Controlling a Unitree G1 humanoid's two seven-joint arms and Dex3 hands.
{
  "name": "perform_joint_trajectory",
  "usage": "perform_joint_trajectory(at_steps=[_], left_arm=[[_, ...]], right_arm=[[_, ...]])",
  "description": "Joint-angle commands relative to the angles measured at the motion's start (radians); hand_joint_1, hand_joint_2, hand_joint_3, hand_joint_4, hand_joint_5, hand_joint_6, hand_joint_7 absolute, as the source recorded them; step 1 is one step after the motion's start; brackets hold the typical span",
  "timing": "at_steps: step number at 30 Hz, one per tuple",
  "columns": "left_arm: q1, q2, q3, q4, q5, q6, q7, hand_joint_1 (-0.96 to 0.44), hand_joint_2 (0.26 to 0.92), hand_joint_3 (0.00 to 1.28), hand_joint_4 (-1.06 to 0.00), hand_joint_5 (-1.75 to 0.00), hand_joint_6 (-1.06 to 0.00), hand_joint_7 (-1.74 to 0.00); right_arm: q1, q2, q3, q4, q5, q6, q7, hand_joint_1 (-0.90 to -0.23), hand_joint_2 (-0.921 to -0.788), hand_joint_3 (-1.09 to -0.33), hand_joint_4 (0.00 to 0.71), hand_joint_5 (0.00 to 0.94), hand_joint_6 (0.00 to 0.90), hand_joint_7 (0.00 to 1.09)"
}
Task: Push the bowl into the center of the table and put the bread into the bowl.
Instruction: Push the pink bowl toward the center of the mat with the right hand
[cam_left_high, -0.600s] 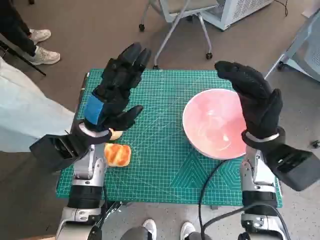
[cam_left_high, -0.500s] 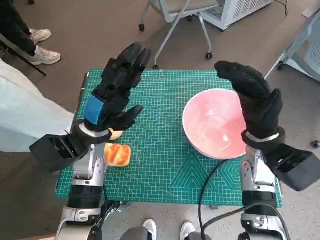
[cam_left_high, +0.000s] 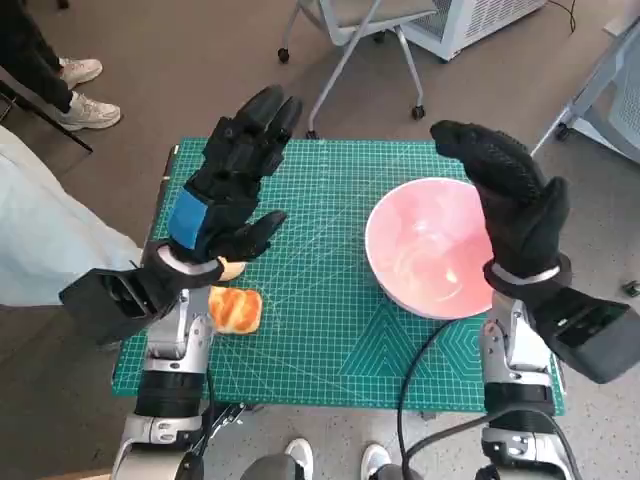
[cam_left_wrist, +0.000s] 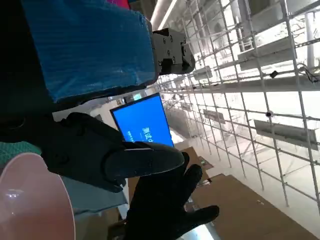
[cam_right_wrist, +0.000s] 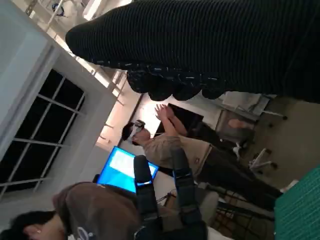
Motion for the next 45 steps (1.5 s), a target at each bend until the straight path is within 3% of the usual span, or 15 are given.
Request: perform_joint_trajectory(at_steps=[1, 30, 38, 45], left_arm=[[0.002, 0.004, -0.003, -0.012, 0.002, 0.002, 0.001, -0.6, 0.921, 0.44, -0.08, 0.0, 0.0, -0.39], [0.002, 0.0, -0.006, -0.011, 0.001, 0.008, 0.001, -0.6, 0.921, 0.44, -0.09, -0.01, 0.0, -0.39], [0.003, 0.0, -0.003, -0.007, 0.0, -0.001, 0.0, -0.59, 0.921, 0.44, -0.09, -0.01, 0.0, -0.39], [0.003, 0.002, 0.005, 0.005, 0.001, -0.012, 0.0, -0.59, 0.921, 0.44, -0.09, -0.01, 0.0, -0.39]], right_arm=[[0.026, 0.006, -0.004, 0.006, 0.007, 0.012, 0.011, -0.652, -0.921, -0.712, 0.182, 0.0, 0.033, 0.55], [0.029, -0.008, -0.018, 0.0, -0.006, 0.011, 0.005, -0.641, -0.921, -0.711, 0.182, 0.001, 0.039, 0.54], [-0.006, -0.087, -0.12, 0.131, 0.022, -0.041, 0.013, -0.658, -0.921, -0.681, 0.197, 0.001, 0.128, 0.4], [-0.051, -0.16, -0.223, 0.324, -0.036, -0.144, -0.098, -0.655, -0.921, -0.712, 0.2, 0.0, 0.172, 0.31]])
